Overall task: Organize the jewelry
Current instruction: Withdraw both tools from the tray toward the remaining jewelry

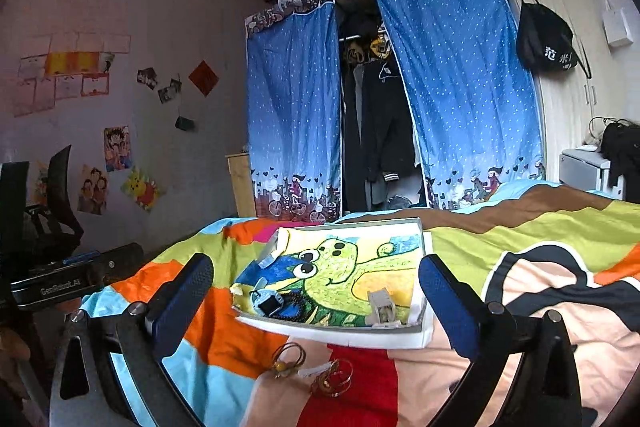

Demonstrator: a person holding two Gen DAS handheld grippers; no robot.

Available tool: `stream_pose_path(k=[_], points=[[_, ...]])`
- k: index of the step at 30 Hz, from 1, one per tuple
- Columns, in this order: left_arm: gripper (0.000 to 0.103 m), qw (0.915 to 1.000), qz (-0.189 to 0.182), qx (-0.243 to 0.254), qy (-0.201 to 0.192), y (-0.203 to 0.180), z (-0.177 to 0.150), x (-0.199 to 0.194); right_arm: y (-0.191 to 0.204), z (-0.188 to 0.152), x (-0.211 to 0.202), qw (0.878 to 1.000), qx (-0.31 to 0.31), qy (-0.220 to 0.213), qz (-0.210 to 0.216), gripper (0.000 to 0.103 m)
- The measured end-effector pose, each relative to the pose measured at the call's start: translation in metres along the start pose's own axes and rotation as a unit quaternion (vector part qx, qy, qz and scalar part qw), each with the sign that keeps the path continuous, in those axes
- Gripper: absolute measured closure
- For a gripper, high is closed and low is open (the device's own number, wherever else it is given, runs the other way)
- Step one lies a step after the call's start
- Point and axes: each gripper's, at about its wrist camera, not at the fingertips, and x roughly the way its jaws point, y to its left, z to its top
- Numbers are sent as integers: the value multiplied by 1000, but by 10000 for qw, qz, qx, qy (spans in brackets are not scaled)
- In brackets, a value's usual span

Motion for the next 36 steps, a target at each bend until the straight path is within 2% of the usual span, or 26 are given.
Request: stream_pose_path(k=[10, 17, 21, 28, 32, 36], points=[[3, 9998, 83, 163, -57, 3, -33, -57, 22, -15, -53, 9999, -15, 11, -127, 0], [3, 9995, 154, 279, 90, 12, -68, -78, 37, -43, -76, 9994, 31, 258, -217, 0], [3, 9985, 163, 362, 364, 16, -91, -78, 37, -63, -79, 9979, 126, 570, -295, 0], [3, 9943, 173, 390, 979, 22, -125, -64, 26, -93, -60, 9848, 443, 1586, -556, 0], [3, 9897, 99, 378, 1375, 21, -140, -51, 20, -102, -50, 9778, 584, 1912, -633, 0], [3, 9862, 135, 394, 1604, 21, -144, -40, 16, -111, -40, 9706, 657, 2206, -696, 0]])
